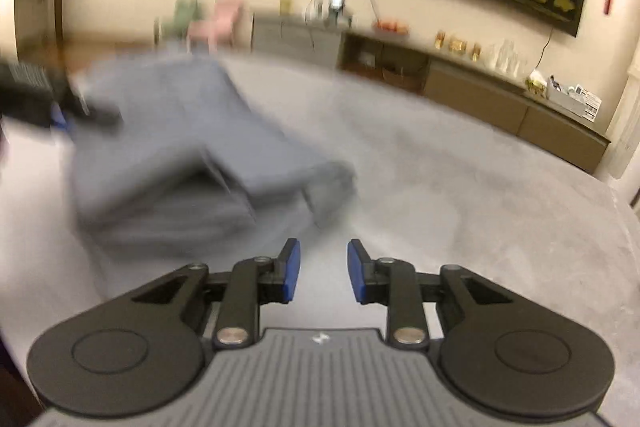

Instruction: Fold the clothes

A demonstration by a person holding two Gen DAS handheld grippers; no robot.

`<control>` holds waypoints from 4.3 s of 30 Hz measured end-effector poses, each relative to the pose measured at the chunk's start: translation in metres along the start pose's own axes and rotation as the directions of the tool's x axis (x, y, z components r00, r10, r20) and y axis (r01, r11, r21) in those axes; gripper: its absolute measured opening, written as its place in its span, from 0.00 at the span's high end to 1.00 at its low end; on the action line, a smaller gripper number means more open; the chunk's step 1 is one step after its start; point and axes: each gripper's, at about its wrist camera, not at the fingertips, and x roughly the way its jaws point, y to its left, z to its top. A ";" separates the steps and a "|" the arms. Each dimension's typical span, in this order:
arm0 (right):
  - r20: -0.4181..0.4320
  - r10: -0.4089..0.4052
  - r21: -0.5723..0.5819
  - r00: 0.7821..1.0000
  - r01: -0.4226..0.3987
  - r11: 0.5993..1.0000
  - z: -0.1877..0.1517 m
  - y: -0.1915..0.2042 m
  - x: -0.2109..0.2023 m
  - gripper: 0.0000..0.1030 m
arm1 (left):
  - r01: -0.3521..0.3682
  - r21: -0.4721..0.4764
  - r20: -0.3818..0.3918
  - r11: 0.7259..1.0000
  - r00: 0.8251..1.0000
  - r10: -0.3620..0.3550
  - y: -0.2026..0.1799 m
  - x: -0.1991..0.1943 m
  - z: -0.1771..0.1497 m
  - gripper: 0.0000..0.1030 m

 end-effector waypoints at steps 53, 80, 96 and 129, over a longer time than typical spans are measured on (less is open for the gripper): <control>-0.130 -0.060 -0.098 0.990 0.047 0.994 0.035 0.050 0.072 0.67 | 0.226 -0.211 -0.088 0.951 0.965 -0.248 0.060 0.105 0.128 0.43; -0.010 0.026 0.113 1.000 -0.025 0.993 0.014 -0.010 0.042 0.63 | 0.190 0.142 -0.129 0.972 0.977 -0.172 0.003 0.026 0.103 0.54; -0.028 0.044 0.196 0.999 -0.037 0.980 -0.025 -0.051 0.044 0.55 | -0.019 0.402 -0.217 0.915 0.969 0.115 -0.023 0.028 0.030 0.56; -0.054 -0.023 0.250 0.998 0.036 0.968 -0.005 -0.082 0.058 0.68 | -0.131 0.460 -0.125 0.878 0.970 0.210 -0.086 0.089 0.005 0.41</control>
